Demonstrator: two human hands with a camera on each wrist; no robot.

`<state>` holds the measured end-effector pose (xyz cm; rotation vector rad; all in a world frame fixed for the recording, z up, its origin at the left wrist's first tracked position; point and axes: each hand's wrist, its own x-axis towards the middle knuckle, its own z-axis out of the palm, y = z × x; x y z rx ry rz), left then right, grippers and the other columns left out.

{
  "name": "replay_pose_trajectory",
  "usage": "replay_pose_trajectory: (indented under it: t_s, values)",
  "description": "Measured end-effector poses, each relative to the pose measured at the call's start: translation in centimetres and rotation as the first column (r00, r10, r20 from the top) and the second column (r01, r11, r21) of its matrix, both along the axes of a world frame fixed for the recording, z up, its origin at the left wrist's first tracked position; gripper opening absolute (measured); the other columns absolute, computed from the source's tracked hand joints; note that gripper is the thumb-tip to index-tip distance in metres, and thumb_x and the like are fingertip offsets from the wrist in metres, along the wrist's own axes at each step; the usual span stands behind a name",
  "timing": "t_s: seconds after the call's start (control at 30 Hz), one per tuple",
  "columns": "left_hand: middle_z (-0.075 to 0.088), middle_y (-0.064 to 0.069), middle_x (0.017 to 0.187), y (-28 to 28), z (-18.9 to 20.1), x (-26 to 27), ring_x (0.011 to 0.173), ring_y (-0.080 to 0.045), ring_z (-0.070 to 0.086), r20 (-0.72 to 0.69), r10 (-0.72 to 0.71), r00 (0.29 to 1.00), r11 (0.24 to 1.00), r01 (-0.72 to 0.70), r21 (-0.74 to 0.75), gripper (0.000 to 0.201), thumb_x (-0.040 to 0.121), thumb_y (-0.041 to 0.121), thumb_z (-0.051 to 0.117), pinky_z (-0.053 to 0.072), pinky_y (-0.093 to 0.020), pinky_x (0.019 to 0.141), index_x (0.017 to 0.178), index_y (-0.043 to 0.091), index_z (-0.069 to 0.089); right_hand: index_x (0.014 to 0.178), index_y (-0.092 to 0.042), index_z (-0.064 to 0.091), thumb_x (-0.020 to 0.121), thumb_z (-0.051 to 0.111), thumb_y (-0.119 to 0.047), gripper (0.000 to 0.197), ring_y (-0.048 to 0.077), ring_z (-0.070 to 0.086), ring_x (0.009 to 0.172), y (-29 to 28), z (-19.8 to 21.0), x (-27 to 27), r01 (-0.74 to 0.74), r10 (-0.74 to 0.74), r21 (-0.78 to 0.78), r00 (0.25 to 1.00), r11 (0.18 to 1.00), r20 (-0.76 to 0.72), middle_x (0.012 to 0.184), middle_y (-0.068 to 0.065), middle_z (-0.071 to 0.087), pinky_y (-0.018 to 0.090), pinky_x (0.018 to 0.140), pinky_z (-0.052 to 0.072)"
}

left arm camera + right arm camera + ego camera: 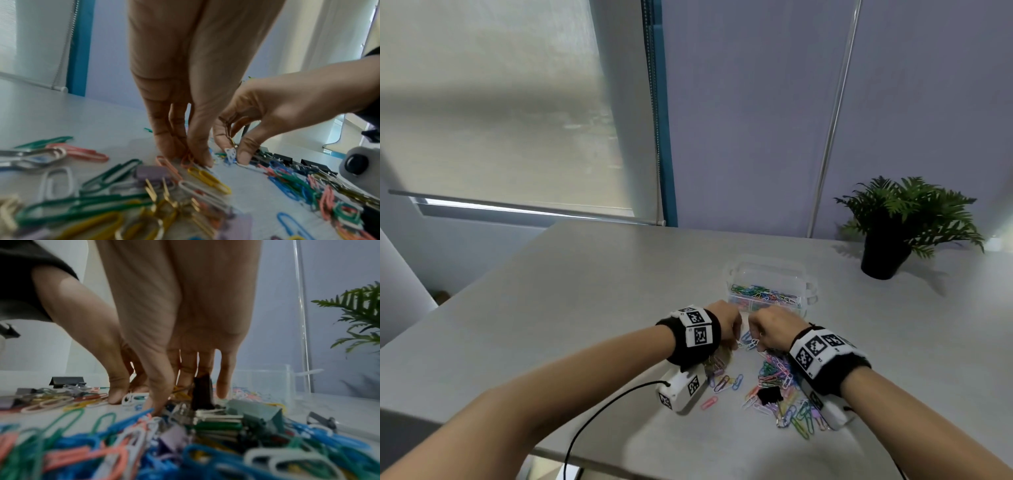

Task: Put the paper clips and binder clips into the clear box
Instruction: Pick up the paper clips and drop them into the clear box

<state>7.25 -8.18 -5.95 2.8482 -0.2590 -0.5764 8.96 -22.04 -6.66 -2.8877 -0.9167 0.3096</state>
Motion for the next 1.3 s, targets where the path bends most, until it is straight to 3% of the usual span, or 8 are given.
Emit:
replay_pose_trajectory:
  t_s: [0.13,0.23,0.43,0.53,0.77,0.97,1.17,1.3]
  values:
    - [0.068,-0.016,0.112,1.2,0.2,-0.3,0.103,-0.03,0.063,-0.028,-0.011,1.0,1.0,0.011,0.005,0.021,0.088,0.01,0.059,0.049,-0.032,0.086,0.107,0.003,0.066,0.067,-0.024,0.052,0.078,0.064,-0.004,0.027,0.003,0.057,0.064,-0.2,0.3,-0.8,-0.012,0.027,0.128,0.993,0.992,-0.118,0.068,-0.008,0.062,0.019,0.058,0.042]
    - [0.069,-0.016,0.107,2.3,0.4,-0.5,0.069,-0.017,0.063,-0.059,-0.005,0.998,0.996,0.0,-0.091,0.009,0.089,0.007,0.056,0.05,-0.024,0.068,0.096,0.008,0.061,0.069,-0.02,0.056,0.076,0.066,0.0,0.023,0.015,0.067,0.073,-0.9,0.8,-1.3,0.084,0.013,0.354,0.965,0.931,-0.261,0.073,0.0,0.069,0.023,0.065,0.051]
    - [0.063,-0.006,0.082,3.3,2.2,-0.3,0.057,-0.009,0.057,-0.056,0.004,0.998,0.955,-0.021,-0.297,0.007,0.088,0.005,0.057,0.049,-0.015,0.055,0.088,0.013,0.057,0.075,-0.005,0.058,0.076,0.068,0.006,0.015,0.015,0.065,0.063,-2.3,1.1,-1.7,0.37,0.029,0.722,0.88,0.584,-0.474,0.067,0.008,0.068,0.02,0.062,0.053]
    - [0.061,-0.003,0.068,3.1,3.3,0.4,0.046,-0.002,0.058,-0.06,0.023,0.998,0.914,-0.046,-0.404,0.014,0.086,0.004,0.062,0.05,-0.013,0.046,0.076,0.014,0.057,0.079,-0.001,0.057,0.08,0.063,0.008,0.01,0.022,0.068,0.061,-3.1,0.8,-1.9,0.515,0.026,0.745,0.815,0.425,-0.578,0.07,0.014,0.07,0.027,0.056,0.052]
    - [0.057,-0.006,0.06,0.5,4.5,5.0,0.032,0.002,0.054,0.129,0.178,0.976,0.855,-0.089,-0.511,0.014,0.082,-0.003,0.064,0.05,-0.012,0.041,0.075,0.007,0.058,0.085,0.001,0.061,0.082,0.058,0.012,0.013,0.02,0.064,0.052,-4.5,1.6,0.4,0.558,-0.062,0.765,0.819,0.322,-0.571,0.057,0.007,0.067,0.029,0.049,0.056]
    - [0.068,-0.02,0.09,-0.7,5.3,7.0,0.066,-0.017,0.062,0.142,0.151,0.978,0.928,-0.091,-0.363,0.02,0.085,-0.006,0.058,0.056,-0.032,0.073,0.103,-0.003,0.066,0.071,-0.016,0.064,0.08,0.062,0.007,0.025,0.014,0.058,0.053,-4.1,4.1,3.7,0.416,-0.253,0.812,0.907,0.41,-0.338,0.066,0.009,0.065,0.014,0.046,0.046]
    - [0.068,-0.015,0.108,2.6,6.2,4.5,0.08,-0.018,0.061,0.134,0.056,0.989,0.972,-0.023,-0.233,0.032,0.09,-0.003,0.045,0.048,-0.019,0.059,0.115,0.007,0.061,0.105,-0.014,0.065,0.085,0.063,-0.015,0.02,0.021,0.056,0.107,-3.0,3.8,4.0,0.191,-0.256,0.419,0.961,0.888,0.104,0.111,0.005,0.065,0.034,0.093,0.043]
    - [0.07,-0.016,0.106,5.7,5.7,1.8,0.074,-0.017,0.063,0.04,-0.011,0.999,0.985,0.017,-0.172,0.028,0.088,-0.004,0.046,0.049,-0.016,0.056,0.109,0.004,0.063,0.107,-0.015,0.065,0.087,0.059,-0.017,0.02,0.022,0.057,0.107,-0.5,3.6,0.6,-0.049,0.03,0.284,0.997,0.958,0.069,0.113,0.005,0.063,0.032,0.091,0.044]
